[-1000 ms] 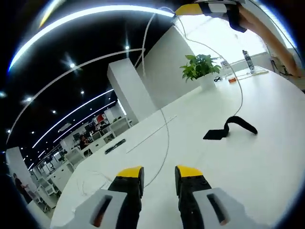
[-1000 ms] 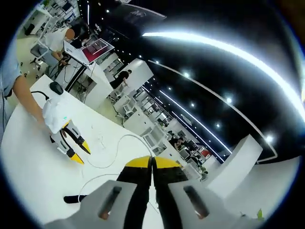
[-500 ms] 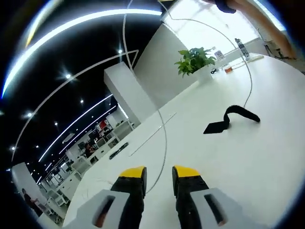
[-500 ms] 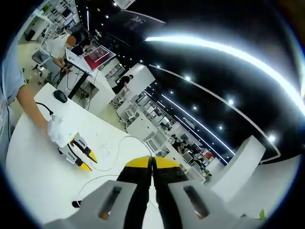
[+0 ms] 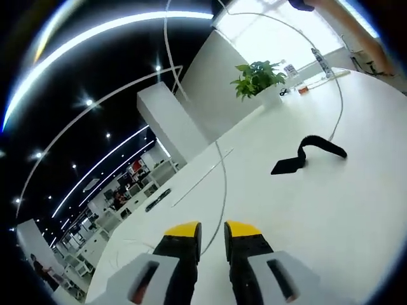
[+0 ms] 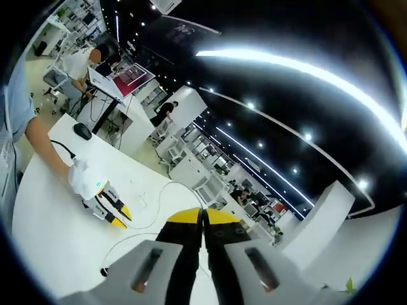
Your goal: Peel open the Velcro strap on the desktop, arrange the wired earphones neatly onto it, and close the Velcro strap to secure them.
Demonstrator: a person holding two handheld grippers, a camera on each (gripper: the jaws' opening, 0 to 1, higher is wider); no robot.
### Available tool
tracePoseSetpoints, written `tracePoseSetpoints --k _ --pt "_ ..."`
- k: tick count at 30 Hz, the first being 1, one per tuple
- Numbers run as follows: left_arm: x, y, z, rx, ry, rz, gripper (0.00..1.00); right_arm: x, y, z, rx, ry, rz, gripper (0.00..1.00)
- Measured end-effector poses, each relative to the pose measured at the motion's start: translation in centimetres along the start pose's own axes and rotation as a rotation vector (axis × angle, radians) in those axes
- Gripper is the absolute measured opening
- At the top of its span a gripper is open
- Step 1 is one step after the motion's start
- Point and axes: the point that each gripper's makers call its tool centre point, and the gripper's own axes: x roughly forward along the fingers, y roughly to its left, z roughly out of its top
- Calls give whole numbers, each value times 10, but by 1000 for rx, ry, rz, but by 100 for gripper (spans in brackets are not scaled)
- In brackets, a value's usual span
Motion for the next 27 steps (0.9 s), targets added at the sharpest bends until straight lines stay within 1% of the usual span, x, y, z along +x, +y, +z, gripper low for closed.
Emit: tracePoseSetpoints --k 5,13,18,27 --pt "-1 -1 0 14 0 -1 15 0 1 -2 3 11 2 3" --pt "-2 4 -2 36 10 19 12 -3 -4 0 12 11 -17 3" --pt "-3 7 -2 88 15 42 11 -3 -5 -2 10 14 -33 3" --pt "-5 10 -3 126 23 59 8 -4 -10 -6 18 32 -61 3"
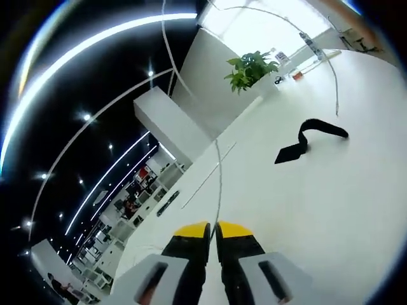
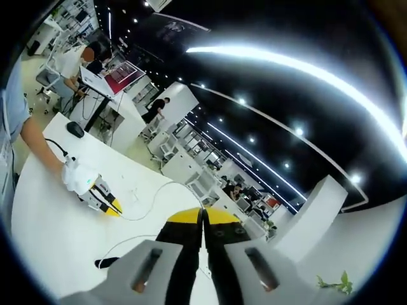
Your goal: Peel open the Velcro strap on the desktop, arrange the wired earphones neatly onto it, and close the Velcro strap to secure them.
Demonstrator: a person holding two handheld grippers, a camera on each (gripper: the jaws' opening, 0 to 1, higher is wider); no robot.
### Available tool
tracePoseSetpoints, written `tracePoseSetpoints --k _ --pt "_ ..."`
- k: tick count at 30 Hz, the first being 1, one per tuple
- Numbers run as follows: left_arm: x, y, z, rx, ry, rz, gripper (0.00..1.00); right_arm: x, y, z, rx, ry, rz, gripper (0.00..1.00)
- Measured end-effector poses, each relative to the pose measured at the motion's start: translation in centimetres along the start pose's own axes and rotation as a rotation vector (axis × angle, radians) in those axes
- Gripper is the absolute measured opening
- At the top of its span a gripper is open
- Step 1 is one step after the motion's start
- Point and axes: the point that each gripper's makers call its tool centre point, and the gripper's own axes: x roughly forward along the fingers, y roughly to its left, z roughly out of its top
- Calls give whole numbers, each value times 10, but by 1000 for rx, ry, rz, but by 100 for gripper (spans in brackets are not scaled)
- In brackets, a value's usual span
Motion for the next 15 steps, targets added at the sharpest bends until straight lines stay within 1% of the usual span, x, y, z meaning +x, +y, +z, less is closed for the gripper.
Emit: tracePoseSetpoints --k 1,3,5,6,7,8,15 --pt "0 1 0 3 2 3 8 0 -1 0 2 2 -5 3" --pt "0 2 -1 6 5 8 8 -34 -21 13 8 7 -14 3" --pt "0 4 -2 8 9 12 8 -41 -22 8 13 12 -26 3" --pt "0 5 -3 8 12 15 8 -47 -18 -9 29 75 -49 3" --pt "0 6 -4 10 15 18 8 -47 -16 -12 31 80 -55 3" --pt "-1 7 -4 11 17 20 8 -46 -23 -5 19 43 -65 3" --pt "-1 12 -6 32 22 38 7 -53 -42 -18 31 74 -107 3"
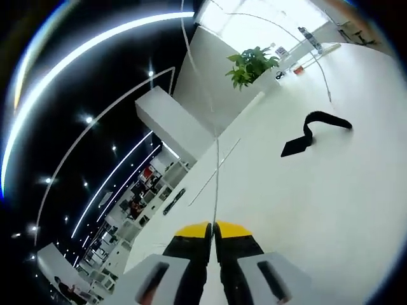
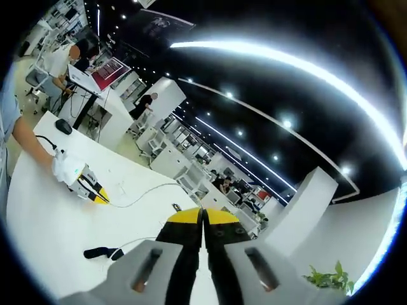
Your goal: Peel open the Velcro strap on the desktop, arrange the wired earphones neatly onto it, and close the Velcro strap to secure them.
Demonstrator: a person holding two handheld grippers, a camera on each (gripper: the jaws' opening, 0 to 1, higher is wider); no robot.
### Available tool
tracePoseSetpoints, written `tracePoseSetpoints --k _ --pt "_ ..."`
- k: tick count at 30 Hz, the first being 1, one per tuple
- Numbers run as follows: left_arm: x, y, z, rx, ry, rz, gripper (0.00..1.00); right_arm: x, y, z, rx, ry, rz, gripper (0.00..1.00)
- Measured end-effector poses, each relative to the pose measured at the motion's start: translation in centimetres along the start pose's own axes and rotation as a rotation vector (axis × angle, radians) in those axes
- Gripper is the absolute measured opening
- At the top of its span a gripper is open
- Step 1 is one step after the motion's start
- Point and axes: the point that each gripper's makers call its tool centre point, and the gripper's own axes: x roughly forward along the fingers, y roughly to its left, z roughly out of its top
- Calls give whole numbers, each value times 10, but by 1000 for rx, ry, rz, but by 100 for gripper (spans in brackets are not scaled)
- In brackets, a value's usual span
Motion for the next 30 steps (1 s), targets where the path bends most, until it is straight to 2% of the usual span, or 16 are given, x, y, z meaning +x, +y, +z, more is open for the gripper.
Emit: tracePoseSetpoints --k 10,24,25,26,28,30 --pt "1 6 -5 5 12 19 6 -4 -3 -8 33 23 -41 3" --pt "0 17 -16 14 50 56 7 -9 -18 -16 63 49 -142 3" --pt "0 18 -16 11 49 54 7 -17 -42 -28 105 44 -154 3" --pt "-1 18 -14 -3 42 48 7 -23 -58 -36 104 47 -151 3" --pt "-6 21 -5 -64 15 32 7 -26 -66 -42 113 49 -149 3" --pt "-13 29 8 -102 -19 36 7 -27 -66 -42 108 51 -148 3"
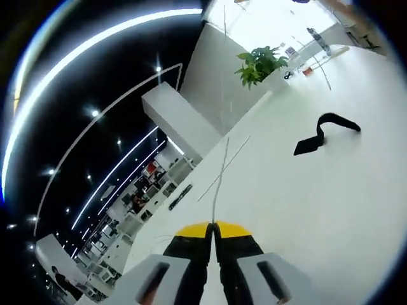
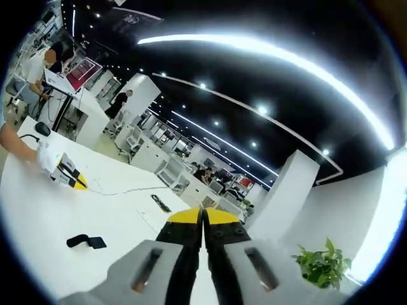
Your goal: Peel open the Velcro strap on the desktop, arrange the wired earphones neatly onto it, and close the Velcro strap to secure them.
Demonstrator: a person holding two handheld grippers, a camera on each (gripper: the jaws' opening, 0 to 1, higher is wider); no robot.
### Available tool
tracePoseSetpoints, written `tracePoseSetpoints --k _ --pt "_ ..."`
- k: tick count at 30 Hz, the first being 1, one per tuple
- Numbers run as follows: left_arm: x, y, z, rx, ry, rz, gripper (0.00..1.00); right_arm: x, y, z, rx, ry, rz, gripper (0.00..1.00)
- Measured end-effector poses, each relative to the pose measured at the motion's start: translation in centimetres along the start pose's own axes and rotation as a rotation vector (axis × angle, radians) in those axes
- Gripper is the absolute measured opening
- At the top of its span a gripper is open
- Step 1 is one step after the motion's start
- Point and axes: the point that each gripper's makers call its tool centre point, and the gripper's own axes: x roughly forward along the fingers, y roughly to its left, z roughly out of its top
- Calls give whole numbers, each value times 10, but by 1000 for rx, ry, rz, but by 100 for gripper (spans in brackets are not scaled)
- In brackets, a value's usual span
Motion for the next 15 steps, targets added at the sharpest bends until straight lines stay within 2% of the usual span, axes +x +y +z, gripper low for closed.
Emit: tracePoseSetpoints --k 3,6,7,8,11,12,13,15 --pt "-11 19 33 -15 -88 17 6 -2 -5 -4 -7 -13 -2 3" --pt "-27 35 62 -27 -145 15 6 0 -7 -2 -8 -29 -6 3" --pt "-32 41 73 -28 -163 15 6 -4 6 12 -15 -36 -7 3" --pt "-38 47 84 -25 -184 12 6 -4 6 13 -14 -39 -7 3" --pt "-55 65 119 7 -250 20 6 -1 1 3 6 -50 3 3" --pt "-59 70 126 15 -263 24 6 0 1 1 12 -51 8 3" --pt "-62 75 133 21 -274 26 6 -2 14 12 12 -53 14 3" --pt "-65 83 144 31 -292 36 6 -2 12 7 18 -54 23 3"
